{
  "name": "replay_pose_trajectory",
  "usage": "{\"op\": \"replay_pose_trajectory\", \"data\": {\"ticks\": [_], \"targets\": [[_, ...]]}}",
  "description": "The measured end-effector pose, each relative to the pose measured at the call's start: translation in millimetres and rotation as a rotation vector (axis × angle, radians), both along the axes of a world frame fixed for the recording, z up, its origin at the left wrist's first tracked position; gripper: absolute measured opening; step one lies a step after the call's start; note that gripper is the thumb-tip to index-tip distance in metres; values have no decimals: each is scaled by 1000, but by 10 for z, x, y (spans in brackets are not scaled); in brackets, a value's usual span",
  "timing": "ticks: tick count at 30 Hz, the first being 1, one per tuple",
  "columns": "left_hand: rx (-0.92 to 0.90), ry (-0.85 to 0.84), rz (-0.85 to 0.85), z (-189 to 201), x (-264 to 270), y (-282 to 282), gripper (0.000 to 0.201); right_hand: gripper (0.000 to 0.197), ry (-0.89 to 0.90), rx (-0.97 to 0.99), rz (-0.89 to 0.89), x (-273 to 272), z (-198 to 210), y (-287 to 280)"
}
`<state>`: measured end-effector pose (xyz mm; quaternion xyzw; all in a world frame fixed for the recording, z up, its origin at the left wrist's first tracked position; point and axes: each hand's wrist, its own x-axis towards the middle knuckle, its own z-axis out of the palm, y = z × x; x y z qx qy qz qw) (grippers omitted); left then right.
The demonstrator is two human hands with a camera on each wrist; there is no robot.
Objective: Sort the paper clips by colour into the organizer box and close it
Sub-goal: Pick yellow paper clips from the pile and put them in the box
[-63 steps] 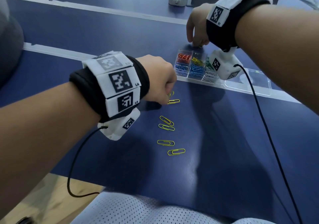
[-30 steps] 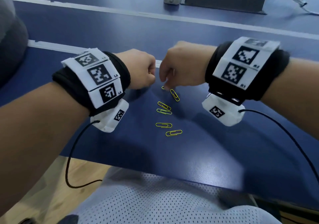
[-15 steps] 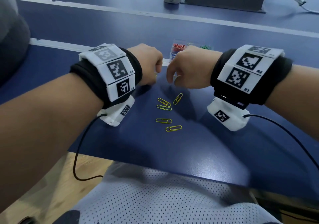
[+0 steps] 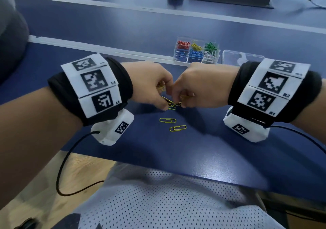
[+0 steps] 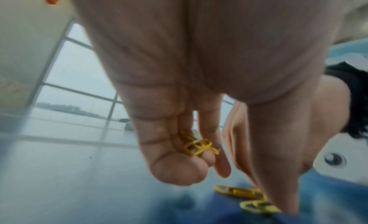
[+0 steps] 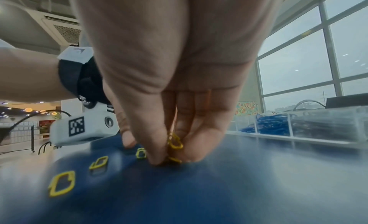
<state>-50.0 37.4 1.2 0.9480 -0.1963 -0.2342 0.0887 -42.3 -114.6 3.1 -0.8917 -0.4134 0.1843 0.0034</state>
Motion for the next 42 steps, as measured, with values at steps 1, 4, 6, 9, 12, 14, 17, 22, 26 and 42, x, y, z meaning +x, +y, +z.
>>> {"op": "replay_pose_trajectory", "data": {"ticks": [1, 4, 6, 9, 12, 14, 17, 22, 26, 42], "targets": [[25, -34, -37, -8, -9, -27, 32, 25, -13, -9, 2, -26, 5, -11], [43, -78, -100, -29, 11, -91, 21, 34, -17, -18, -24, -110, 26, -38], [38, -70, -114, -31, 18, -114, 25, 37, 26, 22, -36, -168, 33, -48], [42, -75, -121, -22, 15, -137, 17, 33, 91, 77, -43, -264, 21, -41], [40, -75, -108, -7, 7, -123, 20, 26, 112, 72, 10, -363, -12, -6], [38, -78, -105, -6, 10, -103, 36, 21, 93, 39, 62, -406, -41, 23], [44, -94, -97, -1, -7, -72, 31, 13, 93, 11, 88, -437, -47, 48], [-17, -65, -66, 0, -41, 15, 7, 17, 113, 12, 70, -462, -18, 33], [-71, -39, -32, -17, -55, 41, 14, 27, 100, 13, -17, -399, -20, 7], [-37, 34, 4, 23, -46, 181, 22, 22, 24, 0, -73, -421, -33, 259]]}}
